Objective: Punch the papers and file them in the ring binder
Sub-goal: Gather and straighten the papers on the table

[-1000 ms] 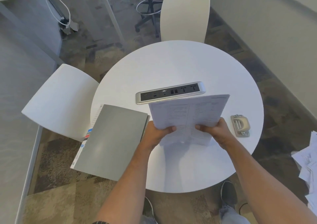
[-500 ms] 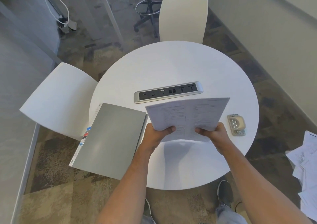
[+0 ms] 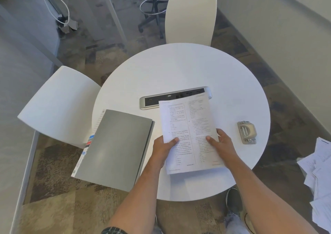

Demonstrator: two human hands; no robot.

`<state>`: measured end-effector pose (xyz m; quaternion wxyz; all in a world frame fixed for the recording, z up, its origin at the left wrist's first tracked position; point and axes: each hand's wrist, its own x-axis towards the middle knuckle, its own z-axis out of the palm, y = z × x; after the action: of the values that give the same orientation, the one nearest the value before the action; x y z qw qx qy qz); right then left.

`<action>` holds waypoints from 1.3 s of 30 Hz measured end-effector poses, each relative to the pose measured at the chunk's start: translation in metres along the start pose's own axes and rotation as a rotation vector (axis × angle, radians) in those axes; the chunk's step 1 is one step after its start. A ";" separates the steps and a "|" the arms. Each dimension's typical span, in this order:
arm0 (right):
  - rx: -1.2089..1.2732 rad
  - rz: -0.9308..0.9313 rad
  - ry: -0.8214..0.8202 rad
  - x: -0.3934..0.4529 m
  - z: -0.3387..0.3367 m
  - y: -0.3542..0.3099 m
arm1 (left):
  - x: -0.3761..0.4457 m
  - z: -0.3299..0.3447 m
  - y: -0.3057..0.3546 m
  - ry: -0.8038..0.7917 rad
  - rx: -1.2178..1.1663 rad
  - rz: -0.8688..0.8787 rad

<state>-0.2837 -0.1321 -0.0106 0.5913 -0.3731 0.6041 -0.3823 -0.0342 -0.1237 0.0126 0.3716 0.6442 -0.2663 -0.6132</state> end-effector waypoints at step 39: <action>0.331 0.028 -0.192 -0.013 -0.001 -0.027 | -0.025 0.026 -0.001 0.114 0.089 -0.049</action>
<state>-0.2840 -0.1316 0.0195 0.7046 -0.2970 0.4789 -0.4312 -0.0629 -0.1070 0.0278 0.3420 0.7004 -0.2560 -0.5718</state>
